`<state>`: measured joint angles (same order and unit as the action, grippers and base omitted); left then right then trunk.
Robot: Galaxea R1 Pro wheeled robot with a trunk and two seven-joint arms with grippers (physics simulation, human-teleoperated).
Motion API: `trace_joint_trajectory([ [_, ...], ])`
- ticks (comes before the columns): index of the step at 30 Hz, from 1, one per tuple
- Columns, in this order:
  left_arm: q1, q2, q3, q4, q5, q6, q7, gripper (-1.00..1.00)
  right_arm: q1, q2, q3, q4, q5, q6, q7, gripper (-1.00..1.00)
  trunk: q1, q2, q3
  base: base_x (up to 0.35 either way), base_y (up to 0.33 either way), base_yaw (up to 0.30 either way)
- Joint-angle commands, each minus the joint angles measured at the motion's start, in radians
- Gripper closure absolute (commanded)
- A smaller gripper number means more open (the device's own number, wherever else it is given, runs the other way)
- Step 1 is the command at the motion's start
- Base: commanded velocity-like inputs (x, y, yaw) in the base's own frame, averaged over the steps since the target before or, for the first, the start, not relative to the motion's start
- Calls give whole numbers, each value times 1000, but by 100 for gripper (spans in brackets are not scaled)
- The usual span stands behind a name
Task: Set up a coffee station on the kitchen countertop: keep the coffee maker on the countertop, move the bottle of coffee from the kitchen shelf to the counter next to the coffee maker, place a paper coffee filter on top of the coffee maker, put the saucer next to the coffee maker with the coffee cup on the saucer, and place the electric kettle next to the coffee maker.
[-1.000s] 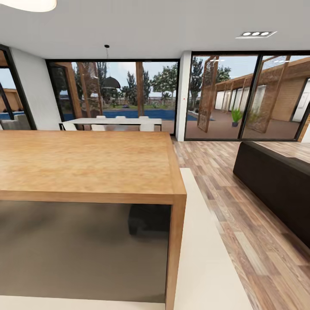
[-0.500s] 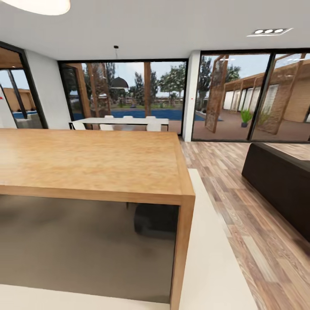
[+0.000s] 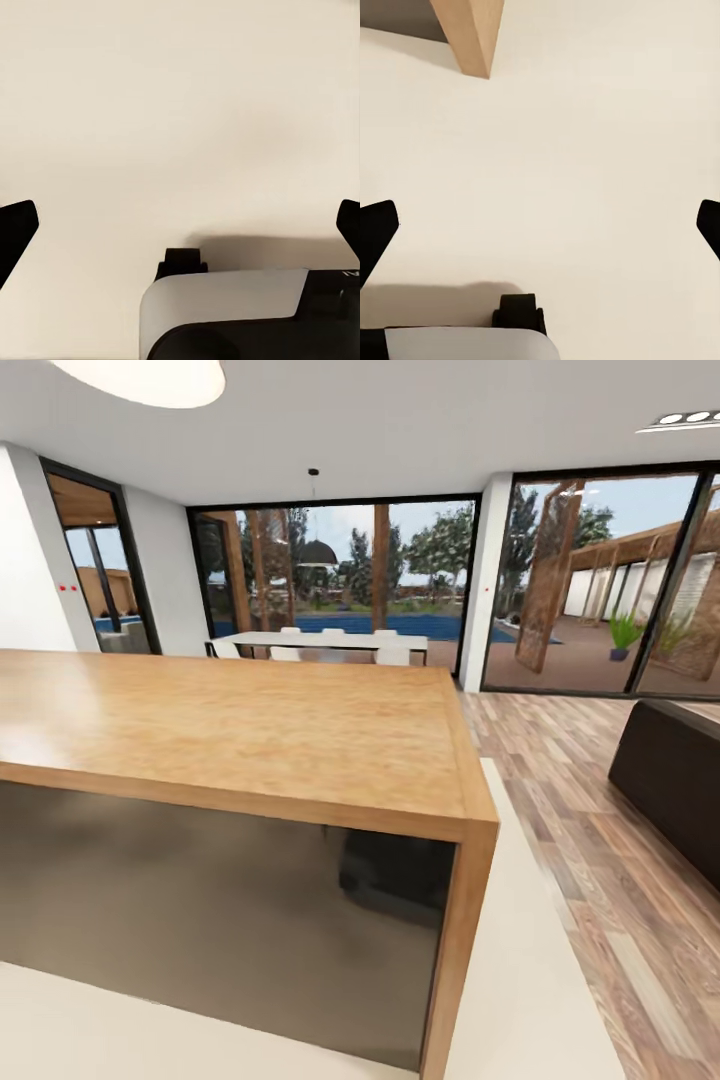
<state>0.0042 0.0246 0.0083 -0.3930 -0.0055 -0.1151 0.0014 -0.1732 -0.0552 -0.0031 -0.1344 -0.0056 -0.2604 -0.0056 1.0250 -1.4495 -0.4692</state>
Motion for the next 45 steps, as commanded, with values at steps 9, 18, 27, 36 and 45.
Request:
trace_joint_trajectory([
  [9, 0, 0, 0, -1, -1, -1, 0, -100, -1, 0, 0, 1, 0, -5, -1, -100, 0, 0, -1, -22, -17, 242],
  [18, 0, 0, -1, -1, -1, -1, 0, -100, 0, 0, 1, 1, 8, -4, 1, -100, 0, 0, -1, -182, -167, 137],
  [27, 0, 0, -2, 0, -1, -1, 0, -100, 0, 2, 2, 1, 9, -6, -2, -100, 0, 0, -1, -43, -43, 183],
  [36, 0, 0, -2, 0, -1, -1, 0, -100, 0, 3, 2, 1, 9, -6, -2, -100, 0, 0, -1, -4, -4, 238],
  [45, 0, 0, -2, 0, -1, -1, 0, -100, 0, 4, 2, 1, 10, -6, -2, -100, 0, 0, -1, 0, 0, 242],
])
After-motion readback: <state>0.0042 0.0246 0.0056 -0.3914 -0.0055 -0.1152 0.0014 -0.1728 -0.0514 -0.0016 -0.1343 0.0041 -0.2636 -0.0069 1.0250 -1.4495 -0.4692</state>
